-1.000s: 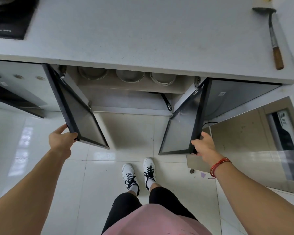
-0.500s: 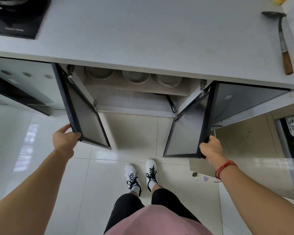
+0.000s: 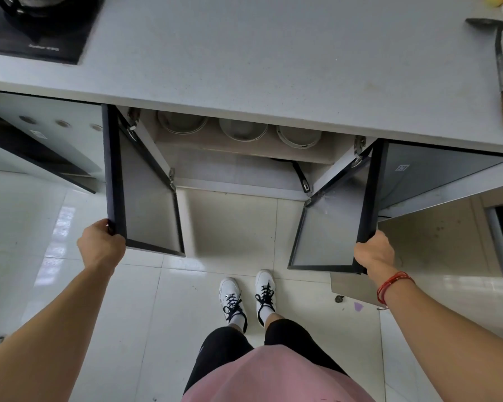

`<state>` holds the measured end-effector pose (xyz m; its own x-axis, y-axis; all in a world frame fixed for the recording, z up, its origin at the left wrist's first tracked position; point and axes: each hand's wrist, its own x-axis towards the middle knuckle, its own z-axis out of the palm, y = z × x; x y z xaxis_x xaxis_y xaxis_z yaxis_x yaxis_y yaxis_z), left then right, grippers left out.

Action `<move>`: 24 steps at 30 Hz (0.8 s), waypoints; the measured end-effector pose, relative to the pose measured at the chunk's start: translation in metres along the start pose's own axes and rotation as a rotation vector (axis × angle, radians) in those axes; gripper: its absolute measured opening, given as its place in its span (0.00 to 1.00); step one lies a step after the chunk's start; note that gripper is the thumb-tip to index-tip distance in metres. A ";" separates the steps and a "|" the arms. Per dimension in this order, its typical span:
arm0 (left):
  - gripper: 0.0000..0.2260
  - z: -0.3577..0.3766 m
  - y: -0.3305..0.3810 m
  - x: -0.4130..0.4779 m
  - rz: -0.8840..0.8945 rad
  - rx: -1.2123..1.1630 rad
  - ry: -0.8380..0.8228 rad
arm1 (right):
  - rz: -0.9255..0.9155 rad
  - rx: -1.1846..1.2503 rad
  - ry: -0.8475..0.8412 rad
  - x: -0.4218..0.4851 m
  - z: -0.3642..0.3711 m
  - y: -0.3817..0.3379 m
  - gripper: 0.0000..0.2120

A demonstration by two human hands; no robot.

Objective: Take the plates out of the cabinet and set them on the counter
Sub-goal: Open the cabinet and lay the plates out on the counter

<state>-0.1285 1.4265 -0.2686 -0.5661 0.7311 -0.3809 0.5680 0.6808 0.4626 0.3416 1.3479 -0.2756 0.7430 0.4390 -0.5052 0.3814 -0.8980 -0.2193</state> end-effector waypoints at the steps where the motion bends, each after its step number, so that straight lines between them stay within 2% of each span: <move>1: 0.13 -0.002 -0.002 0.000 0.015 0.044 0.006 | -0.006 -0.004 0.001 0.000 0.000 0.000 0.16; 8: 0.16 0.000 -0.007 -0.011 0.118 0.211 -0.029 | -0.016 -0.081 -0.023 -0.012 -0.004 -0.006 0.29; 15: 0.15 0.006 -0.020 -0.018 0.243 0.360 -0.068 | -0.074 -0.147 -0.060 -0.029 -0.013 -0.005 0.29; 20: 0.17 0.005 -0.020 -0.020 0.293 0.418 -0.121 | -0.169 -0.259 -0.081 -0.042 -0.016 -0.005 0.36; 24: 0.20 0.001 -0.016 -0.020 0.293 0.408 -0.144 | -0.301 -0.269 -0.093 -0.045 -0.010 -0.020 0.32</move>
<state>-0.1258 1.4016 -0.2689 -0.2772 0.8728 -0.4017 0.8930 0.3883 0.2276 0.3058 1.3463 -0.2398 0.5284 0.6651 -0.5277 0.7135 -0.6848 -0.1485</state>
